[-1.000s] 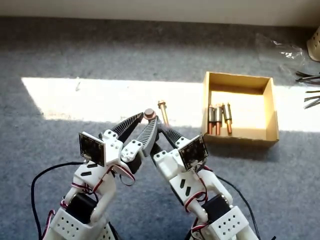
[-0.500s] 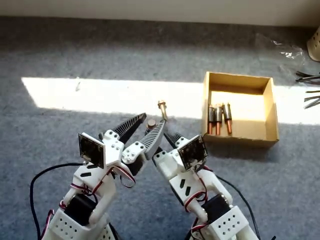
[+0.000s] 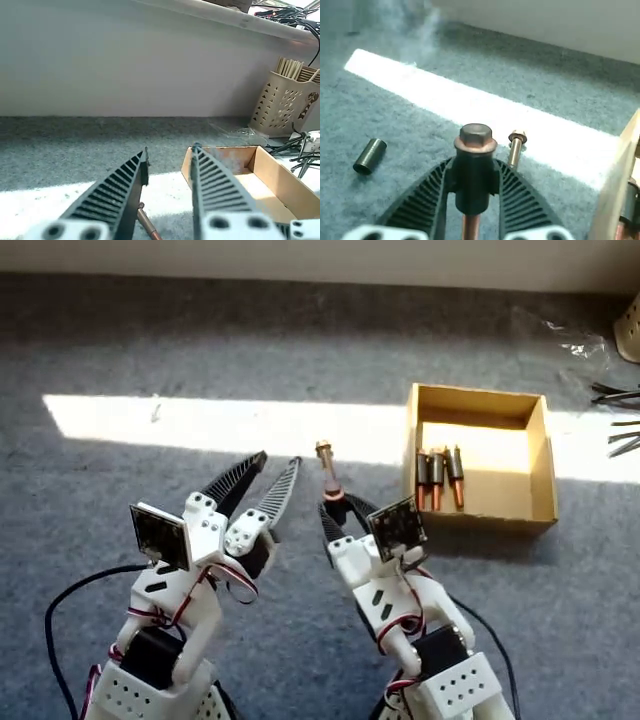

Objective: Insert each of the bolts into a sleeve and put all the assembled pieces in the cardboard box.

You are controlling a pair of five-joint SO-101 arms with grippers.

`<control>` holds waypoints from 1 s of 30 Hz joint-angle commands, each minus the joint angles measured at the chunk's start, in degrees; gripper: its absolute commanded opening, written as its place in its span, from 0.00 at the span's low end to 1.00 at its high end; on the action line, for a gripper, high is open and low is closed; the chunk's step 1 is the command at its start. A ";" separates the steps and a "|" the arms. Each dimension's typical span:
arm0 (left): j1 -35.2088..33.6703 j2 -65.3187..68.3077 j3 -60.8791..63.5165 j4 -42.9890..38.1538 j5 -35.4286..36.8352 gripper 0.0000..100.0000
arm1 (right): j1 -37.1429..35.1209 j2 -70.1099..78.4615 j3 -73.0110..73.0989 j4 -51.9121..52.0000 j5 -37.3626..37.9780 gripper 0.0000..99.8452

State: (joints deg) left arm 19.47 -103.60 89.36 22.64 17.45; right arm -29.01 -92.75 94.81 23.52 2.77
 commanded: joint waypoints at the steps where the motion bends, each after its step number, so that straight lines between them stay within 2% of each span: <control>1: -0.75 -0.66 -3.12 0.18 0.53 0.00 | 2.95 -0.48 -6.37 3.82 0.53 0.01; 7: -1.54 -0.66 -3.74 5.36 0.35 0.00 | 10.59 -0.31 -18.15 15.96 0.62 0.01; 11: -8.31 -0.57 -3.65 5.89 -0.09 0.01 | 12.53 -0.13 -25.54 20.62 2.46 0.01; 14: -13.67 -0.57 -3.21 7.21 -8.09 0.01 | 13.14 2.42 -29.76 23.34 4.31 0.01; 17: -15.08 -0.57 -3.30 12.04 -16.53 0.01 | 15.78 9.89 -35.56 25.36 4.48 0.01; 19: -14.90 -0.57 -3.47 14.95 -19.43 0.01 | 17.80 16.75 -39.96 26.51 4.48 0.01; 30: -17.45 -0.48 -3.65 18.64 -19.16 0.01 | 27.82 50.59 -64.22 33.01 4.48 0.01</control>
State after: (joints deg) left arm 3.56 -103.60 88.66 40.84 -1.63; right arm -3.34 -48.00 38.90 55.43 6.46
